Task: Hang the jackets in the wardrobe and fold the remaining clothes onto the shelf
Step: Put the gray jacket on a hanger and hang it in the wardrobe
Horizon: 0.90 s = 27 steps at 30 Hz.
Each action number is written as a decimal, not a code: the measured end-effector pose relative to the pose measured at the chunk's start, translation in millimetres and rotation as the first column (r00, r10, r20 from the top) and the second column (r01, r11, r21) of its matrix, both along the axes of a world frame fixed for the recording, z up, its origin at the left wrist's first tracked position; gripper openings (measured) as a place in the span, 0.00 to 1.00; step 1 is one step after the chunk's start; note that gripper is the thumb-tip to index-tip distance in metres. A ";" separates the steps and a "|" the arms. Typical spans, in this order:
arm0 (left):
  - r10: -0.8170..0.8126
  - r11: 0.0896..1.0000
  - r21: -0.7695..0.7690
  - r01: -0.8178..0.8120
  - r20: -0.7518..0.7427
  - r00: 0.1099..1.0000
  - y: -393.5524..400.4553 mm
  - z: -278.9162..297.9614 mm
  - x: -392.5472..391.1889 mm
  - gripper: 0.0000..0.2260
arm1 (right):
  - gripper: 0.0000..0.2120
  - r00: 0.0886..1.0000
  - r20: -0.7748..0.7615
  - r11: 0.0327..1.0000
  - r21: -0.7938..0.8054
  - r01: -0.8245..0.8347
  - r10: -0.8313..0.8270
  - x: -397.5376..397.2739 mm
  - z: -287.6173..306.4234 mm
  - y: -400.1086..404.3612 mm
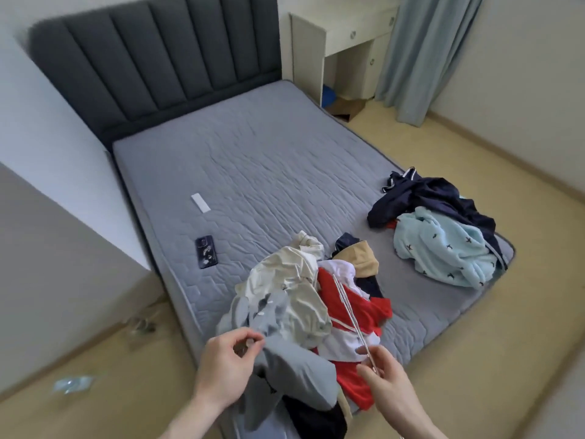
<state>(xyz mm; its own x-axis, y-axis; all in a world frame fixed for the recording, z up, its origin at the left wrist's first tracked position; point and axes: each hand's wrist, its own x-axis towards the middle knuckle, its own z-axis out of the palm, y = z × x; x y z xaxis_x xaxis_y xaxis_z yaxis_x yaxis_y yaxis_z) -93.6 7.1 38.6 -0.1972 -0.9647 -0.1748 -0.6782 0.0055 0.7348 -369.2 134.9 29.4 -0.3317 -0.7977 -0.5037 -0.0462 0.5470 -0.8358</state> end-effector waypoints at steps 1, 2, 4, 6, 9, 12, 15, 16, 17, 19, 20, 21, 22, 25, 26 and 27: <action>0.081 0.997 0.005 -0.081 -0.081 0.993 6.5 12.7 14.7 0.06 | 0.12 0.998 0.011 0.998 -0.028 -0.053 0.054 17.9 8.6 1.3; 0.181 0.983 0.040 -0.176 -0.176 0.968 11.4 20.8 21.7 0.06 | 0.17 0.995 0.025 0.994 -0.048 -0.099 0.100 31.3 14.5 3.9; 0.379 0.925 0.176 -0.337 -0.381 0.843 30.3 52.7 50.9 0.06 | 0.25 0.975 0.028 0.971 -0.096 -0.218 0.221 78.9 35.1 10.7; 0.503 0.864 0.337 -0.375 -0.541 0.674 50.9 86.3 74.6 0.04 | 0.32 0.938 -0.069 0.931 -0.116 -0.346 0.340 131.6 52.6 18.1; 0.538 0.843 0.441 -0.308 -0.686 0.490 79.3 134.0 107.7 0.08 | 0.36 0.919 -0.162 0.905 -0.182 -0.385 0.358 202.9 78.2 25.9; 0.491 0.871 0.414 -0.266 -0.756 0.433 102.8 173.9 139.5 0.08 | 0.27 0.941 -0.224 0.917 -0.253 -0.309 0.255 256.9 102.1 26.6; 0.377 0.923 0.259 -0.285 -0.761 0.528 114.8 200.3 183.2 0.10 | 0.11 0.935 -0.259 0.886 -0.333 -0.322 0.242 284.1 120.6 21.8; 0.340 0.931 0.157 -0.329 -0.703 0.625 115.4 206.1 200.6 0.07 | 0.10 0.925 -0.279 0.873 -0.342 -0.348 0.259 286.7 126.1 19.4; 0.303 0.926 -0.004 -0.377 -0.588 0.750 115.1 211.1 219.6 0.04 | 0.10 0.916 -0.302 0.862 -0.352 -0.365 0.265 287.4 132.8 16.9; 0.256 0.867 -0.353 -0.352 -0.291 0.922 115.0 222.4 255.2 0.02 | 0.11 0.909 -0.331 0.842 -0.388 -0.375 0.253 287.7 151.3 11.8; 0.249 0.840 -0.449 -0.306 -0.183 0.951 116.1 227.5 269.7 0.03 | 0.11 0.904 -0.352 0.826 -0.412 -0.384 0.244 289.1 162.5 8.1; 0.244 0.827 -0.496 -0.264 -0.106 0.964 117.4 232.9 281.2 0.04 | 0.11 0.894 -0.376 0.804 -0.438 -0.402 0.242 291.7 174.6 3.4; 0.239 0.818 -0.528 -0.227 -0.047 0.970 118.4 238.2 290.7 0.05 | 0.10 0.881 -0.402 0.779 -0.456 -0.430 0.251 294.8 186.4 -1.7; 0.189 0.802 -0.583 -0.127 0.047 0.981 119.5 256.0 317.6 0.09 | 0.09 0.840 -0.454 0.722 -0.469 -0.509 0.298 305.9 220.4 -17.6; 0.154 0.814 -0.572 -0.100 0.047 0.987 120.0 264.7 327.2 0.12 | 0.09 0.834 -0.463 0.706 -0.481 -0.520 0.298 308.5 230.7 -22.7; 0.118 0.836 -0.544 -0.068 0.057 0.991 120.2 273.4 336.4 0.14 | 0.09 0.833 -0.468 0.691 -0.498 -0.525 0.295 311.5 241.5 -27.6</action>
